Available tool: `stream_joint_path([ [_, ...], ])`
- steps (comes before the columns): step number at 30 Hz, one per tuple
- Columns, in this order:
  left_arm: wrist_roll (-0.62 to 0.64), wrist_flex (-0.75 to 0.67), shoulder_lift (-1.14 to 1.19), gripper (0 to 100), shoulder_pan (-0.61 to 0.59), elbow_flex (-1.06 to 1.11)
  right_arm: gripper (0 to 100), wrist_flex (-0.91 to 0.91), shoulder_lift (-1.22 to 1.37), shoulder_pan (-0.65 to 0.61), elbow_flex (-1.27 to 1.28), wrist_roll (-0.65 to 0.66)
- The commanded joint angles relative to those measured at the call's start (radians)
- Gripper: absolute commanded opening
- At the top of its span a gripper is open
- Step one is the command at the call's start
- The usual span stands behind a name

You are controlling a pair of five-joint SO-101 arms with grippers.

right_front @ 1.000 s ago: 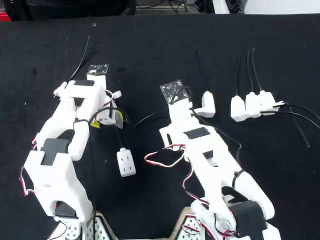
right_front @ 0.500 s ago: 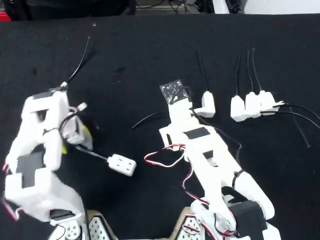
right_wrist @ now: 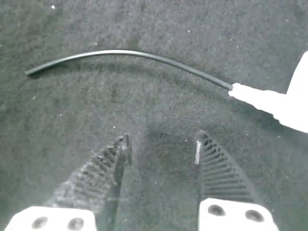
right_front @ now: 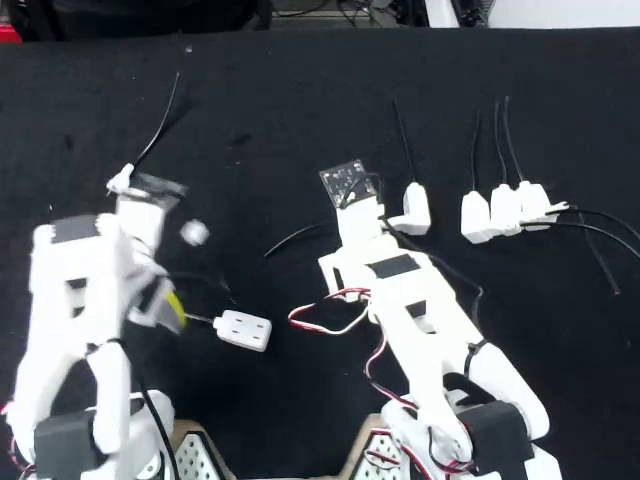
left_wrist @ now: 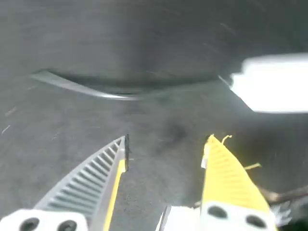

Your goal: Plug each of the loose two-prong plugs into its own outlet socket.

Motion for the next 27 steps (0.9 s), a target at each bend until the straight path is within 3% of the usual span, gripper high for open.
stream_joint_path([
  [1,0.029,-0.064,-0.035,26,0.142,0.062,20.1,-0.015,-0.044,0.023,-0.047,-0.005],
  [11,0.393,-0.276,-0.035,26,0.374,0.139,20.1,-0.014,-0.044,0.086,-0.054,-0.008],
  [19,0.578,-0.439,-0.034,26,0.403,0.186,20.1,-0.014,-0.044,0.087,-0.053,-0.008],
  [23,0.609,-0.387,-0.044,26,0.403,0.171,20.1,-0.014,-0.044,0.087,-0.053,-0.008],
  [27,0.512,-0.123,-0.044,26,0.377,-0.01,20.1,-0.014,-0.044,0.087,-0.056,-0.008],
])
